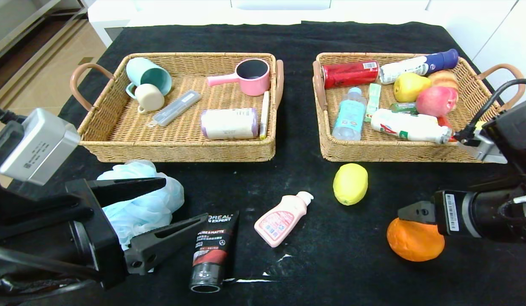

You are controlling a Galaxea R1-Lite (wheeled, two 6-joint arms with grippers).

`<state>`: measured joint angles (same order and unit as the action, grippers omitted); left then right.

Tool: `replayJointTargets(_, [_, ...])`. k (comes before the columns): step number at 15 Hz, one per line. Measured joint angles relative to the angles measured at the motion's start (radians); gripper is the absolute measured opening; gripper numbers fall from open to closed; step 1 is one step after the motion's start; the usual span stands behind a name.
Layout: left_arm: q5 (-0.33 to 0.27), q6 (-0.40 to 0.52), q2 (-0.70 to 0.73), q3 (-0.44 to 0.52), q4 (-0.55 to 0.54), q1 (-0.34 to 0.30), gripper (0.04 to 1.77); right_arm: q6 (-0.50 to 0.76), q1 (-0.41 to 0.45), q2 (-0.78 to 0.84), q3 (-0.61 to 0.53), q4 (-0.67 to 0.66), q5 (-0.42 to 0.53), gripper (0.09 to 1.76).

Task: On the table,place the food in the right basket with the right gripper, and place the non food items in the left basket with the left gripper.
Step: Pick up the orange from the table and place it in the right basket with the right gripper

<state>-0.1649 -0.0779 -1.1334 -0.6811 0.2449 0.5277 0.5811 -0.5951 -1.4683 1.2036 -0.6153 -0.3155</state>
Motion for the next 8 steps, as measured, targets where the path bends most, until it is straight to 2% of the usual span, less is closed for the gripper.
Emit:
replayJointTargets(3, [0.000, 0.000, -0.001, 0.001, 0.000, 0.000, 1.72, 0.049, -0.003, -0.034, -0.014, 0.000, -0.001, 1.70])
replayJointTargets(8, [0.000, 0.000, -0.001, 0.000, 0.000, 0.000, 1.72, 0.058, -0.011, -0.074, -0.019, 0.002, -0.001, 1.70])
